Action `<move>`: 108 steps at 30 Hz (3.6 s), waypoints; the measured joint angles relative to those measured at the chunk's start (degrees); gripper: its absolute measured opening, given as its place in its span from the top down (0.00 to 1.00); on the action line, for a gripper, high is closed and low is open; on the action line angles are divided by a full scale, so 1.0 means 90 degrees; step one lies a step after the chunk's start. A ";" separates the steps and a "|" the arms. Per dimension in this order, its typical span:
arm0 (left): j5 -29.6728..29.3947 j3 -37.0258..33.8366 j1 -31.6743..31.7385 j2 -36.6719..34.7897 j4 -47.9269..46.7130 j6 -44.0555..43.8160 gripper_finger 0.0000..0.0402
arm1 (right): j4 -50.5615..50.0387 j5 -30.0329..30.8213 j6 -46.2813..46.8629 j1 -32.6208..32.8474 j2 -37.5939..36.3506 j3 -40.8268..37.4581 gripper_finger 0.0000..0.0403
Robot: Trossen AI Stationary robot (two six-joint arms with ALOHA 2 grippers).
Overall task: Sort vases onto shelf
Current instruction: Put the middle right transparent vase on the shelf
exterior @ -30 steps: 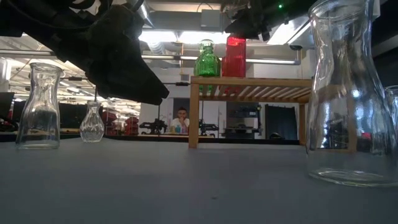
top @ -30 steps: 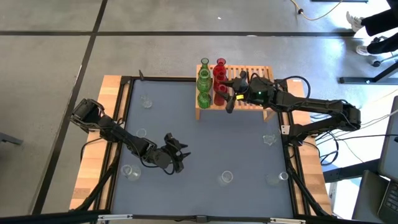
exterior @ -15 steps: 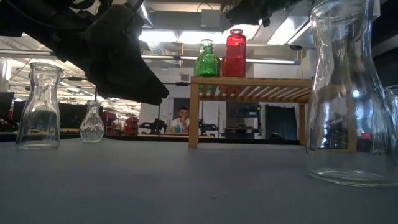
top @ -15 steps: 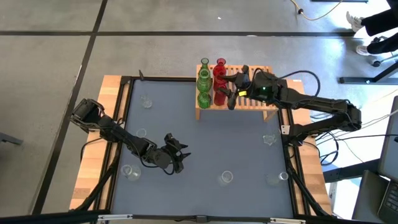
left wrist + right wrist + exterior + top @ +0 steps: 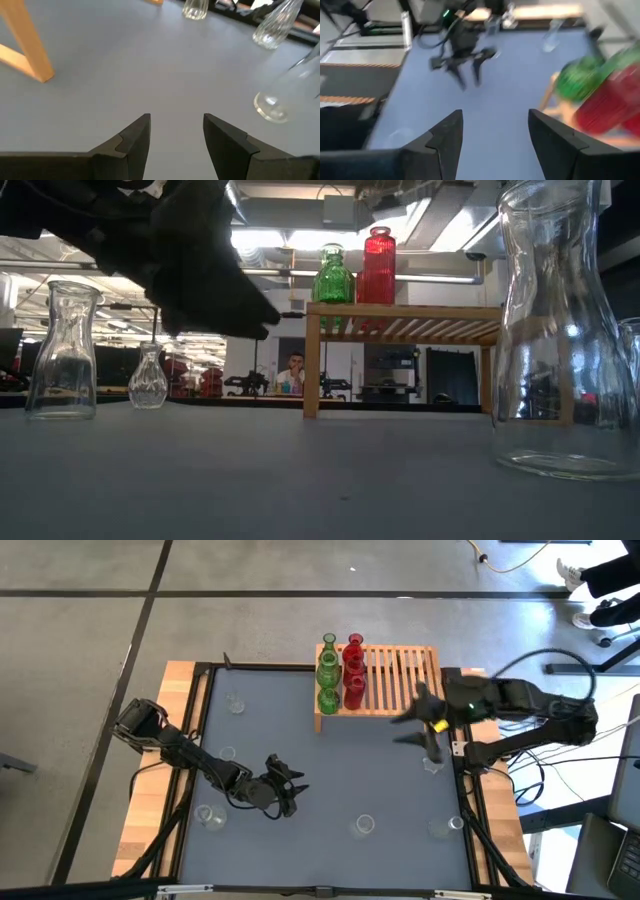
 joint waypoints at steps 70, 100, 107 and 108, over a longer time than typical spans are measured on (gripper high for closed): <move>0.0189 0.0000 -0.0002 0.0000 0.0450 0.0258 0.56 | -0.3310 0.0682 0.3728 0.0908 -0.0248 -0.3376 0.94; 0.0189 0.0000 -0.0004 0.0000 0.0434 0.0258 0.56 | -0.4218 0.1951 0.1450 0.0886 0.1782 0.2589 0.99; 0.0189 0.0000 -0.0004 0.0000 0.0425 0.0258 0.56 | -0.4217 0.1691 0.1179 0.1003 0.2166 0.2457 0.98; 0.0191 0.0000 -0.0004 0.0000 0.0423 0.0258 0.56 | -0.4204 0.1617 0.1180 0.1070 0.2245 0.2283 0.98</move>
